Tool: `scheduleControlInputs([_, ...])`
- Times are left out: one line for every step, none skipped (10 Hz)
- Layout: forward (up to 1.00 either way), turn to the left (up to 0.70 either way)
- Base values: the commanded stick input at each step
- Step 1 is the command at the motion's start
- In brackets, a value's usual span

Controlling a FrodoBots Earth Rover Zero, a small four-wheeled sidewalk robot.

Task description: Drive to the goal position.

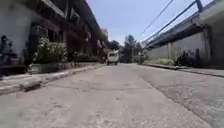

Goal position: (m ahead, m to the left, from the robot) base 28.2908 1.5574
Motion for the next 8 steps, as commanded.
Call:
scheduleControlInputs([1.00, -0.40])
scheduleControlInputs([1.00, -0.39])
scheduleControlInputs([1.00, -0.23])
scheduleControlInputs([1.00, -0.08])
scheduleControlInputs([1.00, 0.00])
scheduleControlInputs([1.00, 0.00])
scheduleControlInputs([1.00, 0.00])
scheduleControlInputs([1.00, 0.00])
